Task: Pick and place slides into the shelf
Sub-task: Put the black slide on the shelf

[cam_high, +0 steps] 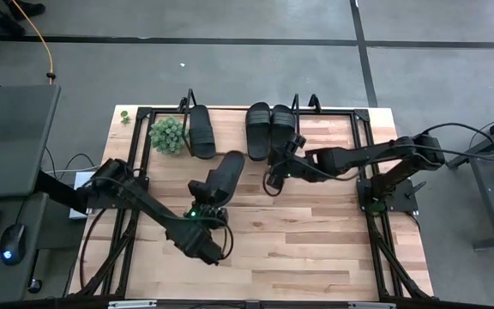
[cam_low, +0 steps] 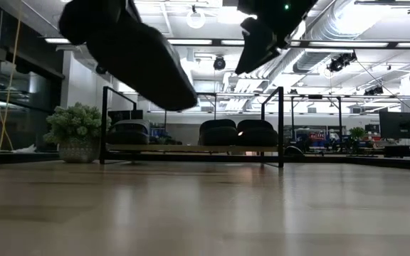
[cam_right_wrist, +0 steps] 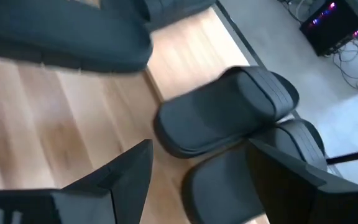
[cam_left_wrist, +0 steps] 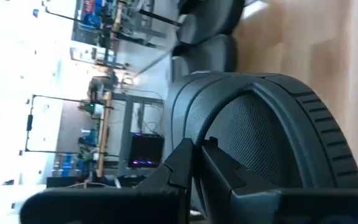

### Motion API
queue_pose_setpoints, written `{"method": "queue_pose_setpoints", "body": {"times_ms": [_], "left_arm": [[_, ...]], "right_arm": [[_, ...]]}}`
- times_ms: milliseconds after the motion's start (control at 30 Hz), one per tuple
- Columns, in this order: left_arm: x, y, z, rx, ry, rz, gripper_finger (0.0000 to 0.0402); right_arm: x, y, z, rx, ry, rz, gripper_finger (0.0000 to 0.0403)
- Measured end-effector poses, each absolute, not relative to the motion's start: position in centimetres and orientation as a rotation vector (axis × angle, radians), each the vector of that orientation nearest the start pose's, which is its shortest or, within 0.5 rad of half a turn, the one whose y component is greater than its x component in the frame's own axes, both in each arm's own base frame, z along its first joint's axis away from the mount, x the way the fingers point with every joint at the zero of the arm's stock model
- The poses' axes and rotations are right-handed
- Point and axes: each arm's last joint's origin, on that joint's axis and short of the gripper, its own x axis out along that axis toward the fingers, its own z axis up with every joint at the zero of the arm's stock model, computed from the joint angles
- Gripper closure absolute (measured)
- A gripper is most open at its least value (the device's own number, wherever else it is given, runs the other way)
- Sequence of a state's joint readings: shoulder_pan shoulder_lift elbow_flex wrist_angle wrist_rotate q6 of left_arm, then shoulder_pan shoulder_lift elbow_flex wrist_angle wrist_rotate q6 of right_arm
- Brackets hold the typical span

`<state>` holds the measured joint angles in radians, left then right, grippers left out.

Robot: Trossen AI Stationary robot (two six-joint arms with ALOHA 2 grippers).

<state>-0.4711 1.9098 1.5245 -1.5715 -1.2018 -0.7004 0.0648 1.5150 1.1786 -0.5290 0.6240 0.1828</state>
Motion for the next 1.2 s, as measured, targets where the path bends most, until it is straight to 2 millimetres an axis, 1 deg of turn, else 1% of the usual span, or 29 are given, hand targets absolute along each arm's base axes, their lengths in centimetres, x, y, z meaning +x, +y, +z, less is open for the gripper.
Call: {"method": "queue_pose_setpoints", "body": {"times_ms": [133,267,467,633,700,833,967,1200], "left_arm": [[30.6,-10.6,25.7,0.913,1.000,0.881,0.0390],[30.3,-8.2,27.7,0.912,0.976,0.948,0.0390],[29.4,-4.6,30.4,0.874,0.993,1.029,0.0390],[28.6,-2.0,31.9,0.865,1.013,1.098,0.0390],[28.3,-1.0,32.2,0.862,1.035,1.119,0.0390],[28.4,0.8,32.2,0.862,1.081,1.166,0.0390],[29.0,2.5,32.1,0.852,1.090,1.216,0.0390],[30.4,4.1,32.2,0.820,1.097,1.216,0.0390]], "right_arm": [[31.5,-0.8,27.2,-0.117,0.798,-0.598,0.0155],[31.4,-1.7,26.3,-0.126,0.818,-0.585,0.0155],[31.1,-3.9,25.5,-0.096,0.842,-0.606,0.0155],[31.0,-5.1,25.4,-0.066,0.852,-0.600,0.0155],[31.0,-5.2,25.4,-0.065,0.848,-0.594,0.0155],[31.2,-5.2,25.6,-0.074,0.831,-0.581,0.0155],[31.2,-5.2,25.6,-0.069,0.825,-0.572,0.0155],[31.2,-5.1,25.5,-0.059,0.834,-0.548,0.0155]]}}
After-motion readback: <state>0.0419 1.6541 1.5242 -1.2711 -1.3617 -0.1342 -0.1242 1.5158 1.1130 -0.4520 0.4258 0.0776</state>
